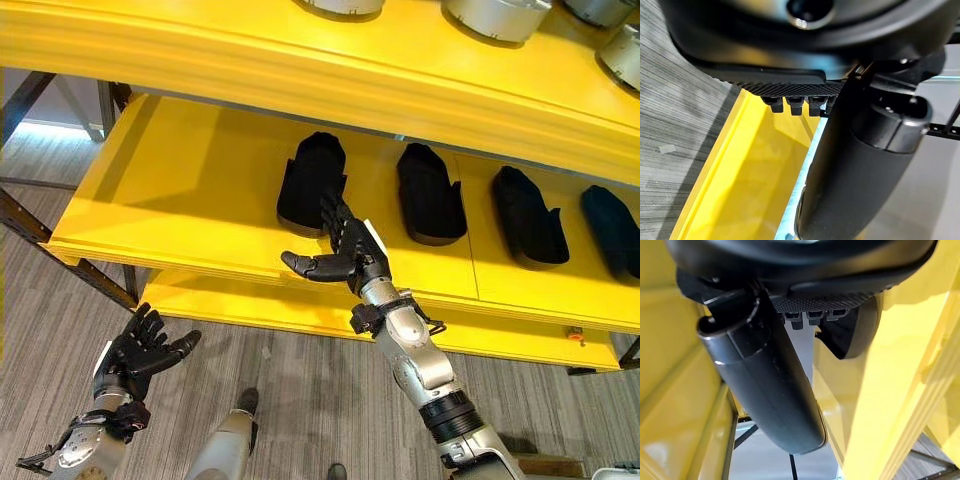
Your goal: Move parts from the plastic box to the shelf.
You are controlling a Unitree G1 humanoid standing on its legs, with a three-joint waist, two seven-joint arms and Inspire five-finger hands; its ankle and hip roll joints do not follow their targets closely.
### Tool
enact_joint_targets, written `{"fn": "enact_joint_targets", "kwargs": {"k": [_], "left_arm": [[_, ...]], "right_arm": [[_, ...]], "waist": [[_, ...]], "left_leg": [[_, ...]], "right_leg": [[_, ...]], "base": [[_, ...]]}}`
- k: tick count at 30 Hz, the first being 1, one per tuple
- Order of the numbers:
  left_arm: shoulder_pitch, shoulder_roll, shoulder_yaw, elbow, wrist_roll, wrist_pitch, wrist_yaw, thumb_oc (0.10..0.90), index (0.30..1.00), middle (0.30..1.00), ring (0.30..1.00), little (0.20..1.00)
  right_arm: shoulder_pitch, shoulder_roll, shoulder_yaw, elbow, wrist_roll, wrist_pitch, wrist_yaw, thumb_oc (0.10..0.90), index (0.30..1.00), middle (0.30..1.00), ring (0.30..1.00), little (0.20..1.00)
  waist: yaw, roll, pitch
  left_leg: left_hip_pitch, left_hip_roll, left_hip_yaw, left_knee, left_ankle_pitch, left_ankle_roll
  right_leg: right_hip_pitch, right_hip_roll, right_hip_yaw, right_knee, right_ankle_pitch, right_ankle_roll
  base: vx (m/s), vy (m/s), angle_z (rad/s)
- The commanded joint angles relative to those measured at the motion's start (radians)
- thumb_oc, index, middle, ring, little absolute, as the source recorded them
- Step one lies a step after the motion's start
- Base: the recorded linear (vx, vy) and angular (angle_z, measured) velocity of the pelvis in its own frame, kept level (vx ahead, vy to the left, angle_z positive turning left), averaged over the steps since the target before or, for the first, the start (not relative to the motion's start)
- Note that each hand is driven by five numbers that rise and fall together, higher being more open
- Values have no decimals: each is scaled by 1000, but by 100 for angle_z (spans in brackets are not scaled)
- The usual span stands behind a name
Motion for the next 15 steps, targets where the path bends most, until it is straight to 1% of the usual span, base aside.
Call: {"fn": "enact_joint_targets", "kwargs": {"k": [1,7,15], "left_arm": [[0,53,-13,-62,18,-71,-16,900,1000,1000,1000,1000],[-4,60,-23,-65,6,-76,-9,900,1000,1000,1000,1000],[-13,69,-24,-63,-2,-85,-4,900,1000,1000,1000,1000]], "right_arm": [[-96,29,-10,-27,45,-91,-10,900,1000,1000,1000,1000],[-154,68,21,29,52,-93,-30,900,1000,1000,1000,1000],[-200,80,23,81,48,-95,-50,900,1000,1000,1000,1000]], "waist": [[-1,-3,-125],[16,0,-114],[32,8,-100]], "left_leg": [[14,92,-40,-103,47,-17],[1,83,-46,-97,47,-15],[-19,70,-51,-89,47,-13]], "right_leg": [[14,-11,-37,-33,37,-7],[14,-11,-41,-34,31,-9],[9,-15,-49,-34,28,-11]], "base": [[3,-15,4],[0,0,0],[2,-6,3]]}}
